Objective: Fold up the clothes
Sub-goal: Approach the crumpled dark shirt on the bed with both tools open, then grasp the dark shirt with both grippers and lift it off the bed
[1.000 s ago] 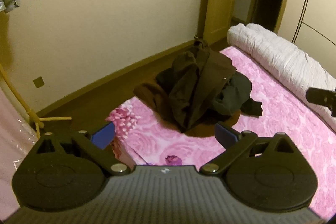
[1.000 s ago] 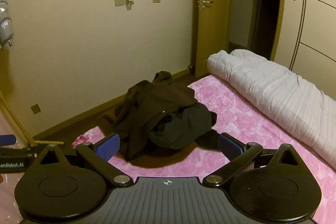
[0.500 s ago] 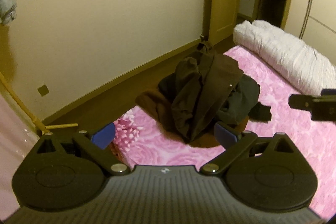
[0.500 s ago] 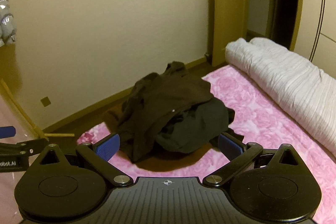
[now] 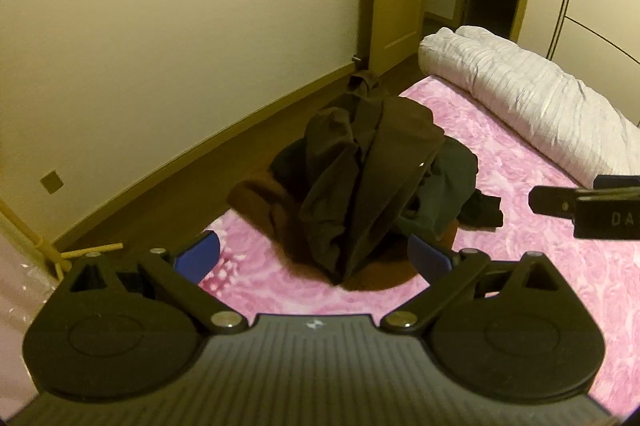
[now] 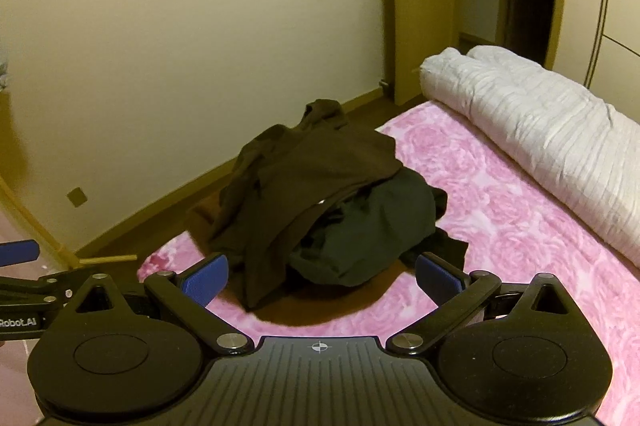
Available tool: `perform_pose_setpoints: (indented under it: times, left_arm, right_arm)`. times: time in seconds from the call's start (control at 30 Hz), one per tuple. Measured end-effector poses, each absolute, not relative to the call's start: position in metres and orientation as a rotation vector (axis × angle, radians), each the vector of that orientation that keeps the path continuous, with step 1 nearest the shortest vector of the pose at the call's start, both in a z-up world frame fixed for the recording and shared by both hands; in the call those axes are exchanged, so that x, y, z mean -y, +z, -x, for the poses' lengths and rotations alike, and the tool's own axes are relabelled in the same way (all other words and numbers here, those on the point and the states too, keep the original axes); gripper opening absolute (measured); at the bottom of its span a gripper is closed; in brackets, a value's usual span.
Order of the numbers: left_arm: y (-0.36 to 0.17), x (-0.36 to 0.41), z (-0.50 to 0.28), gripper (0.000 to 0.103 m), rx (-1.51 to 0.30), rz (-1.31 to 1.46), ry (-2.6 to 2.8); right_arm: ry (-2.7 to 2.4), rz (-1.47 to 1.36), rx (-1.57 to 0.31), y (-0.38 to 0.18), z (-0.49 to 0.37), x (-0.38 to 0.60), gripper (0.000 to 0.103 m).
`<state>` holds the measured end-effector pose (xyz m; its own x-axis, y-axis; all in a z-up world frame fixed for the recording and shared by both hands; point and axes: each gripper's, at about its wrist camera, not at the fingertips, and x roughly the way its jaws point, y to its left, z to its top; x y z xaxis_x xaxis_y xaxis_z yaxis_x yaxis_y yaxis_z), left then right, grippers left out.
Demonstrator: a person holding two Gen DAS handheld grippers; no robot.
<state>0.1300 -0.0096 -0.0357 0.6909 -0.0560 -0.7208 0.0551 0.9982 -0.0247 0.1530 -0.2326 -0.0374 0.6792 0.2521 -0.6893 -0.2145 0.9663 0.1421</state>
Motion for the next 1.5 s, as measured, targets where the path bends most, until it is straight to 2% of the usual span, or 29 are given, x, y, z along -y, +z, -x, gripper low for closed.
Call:
perform_pose_setpoints:
  times: [0.4, 0.7, 0.73, 0.87, 0.97, 1.0, 1.03, 1.17, 1.23, 1.3, 1.4, 1.43, 1.47, 1.5]
  left_arm:
    - [-0.052, 0.006, -0.161, 0.099, -0.826, -0.003, -0.079]
    - [-0.086, 0.002, -0.223, 0.098, -0.835, -0.193, -0.160]
    - [-0.093, 0.003, -0.236, 0.097, -0.833, -0.214, -0.183]
    - [-0.124, 0.007, -0.292, 0.095, -0.836, -0.281, -0.294]
    - [-0.149, 0.010, -0.331, 0.091, -0.854, -0.296, -0.359]
    - [-0.157, 0.011, -0.343, 0.085, -0.868, -0.298, -0.374]
    - [-0.165, 0.010, -0.354, 0.073, -0.882, -0.299, -0.390]
    - [-0.194, 0.004, -0.391, 0.045, -0.931, -0.297, -0.449]
    - [-0.204, -0.003, -0.400, 0.022, -0.946, -0.287, -0.472]
    - [-0.210, -0.012, -0.407, 0.010, -0.954, -0.270, -0.481]
    - [-0.206, -0.028, -0.415, 0.010, -0.954, -0.195, -0.463]
    - [-0.203, -0.035, -0.418, 0.010, -0.949, -0.164, -0.453]
    - [-0.199, -0.039, -0.419, 0.010, -0.939, -0.144, -0.443]
    - [-0.196, -0.043, -0.419, 0.010, -0.930, -0.136, -0.435]
  right_arm:
    - [0.234, -0.033, -0.784, -0.050, -0.167, 0.241, 0.102]
    - [0.250, -0.035, -0.768, -0.072, -0.210, 0.246, 0.102]
    - [0.258, -0.034, -0.765, -0.076, -0.220, 0.244, 0.101]
    - [0.280, -0.008, -0.792, -0.098, -0.268, 0.227, 0.087]
    - [0.288, -0.009, -0.830, -0.120, -0.307, 0.214, 0.086]
    - [0.293, -0.004, -0.835, -0.127, -0.318, 0.209, 0.086]
    - [0.296, -0.002, -0.844, -0.136, -0.330, 0.207, 0.086]
    - [0.279, -0.048, -0.908, -0.168, -0.377, 0.196, 0.086]
    - [0.258, -0.056, -0.930, -0.180, -0.396, 0.194, 0.086]
    - [0.245, -0.096, -0.952, -0.190, -0.413, 0.195, 0.087]
    - [0.257, -0.171, -0.985, -0.199, -0.431, 0.199, 0.085]
    - [0.272, -0.188, -0.988, -0.197, -0.434, 0.200, 0.072]
    - [0.289, -0.203, -0.989, -0.195, -0.435, 0.202, 0.037]
    - [0.296, -0.201, -0.985, -0.191, -0.436, 0.203, 0.025]
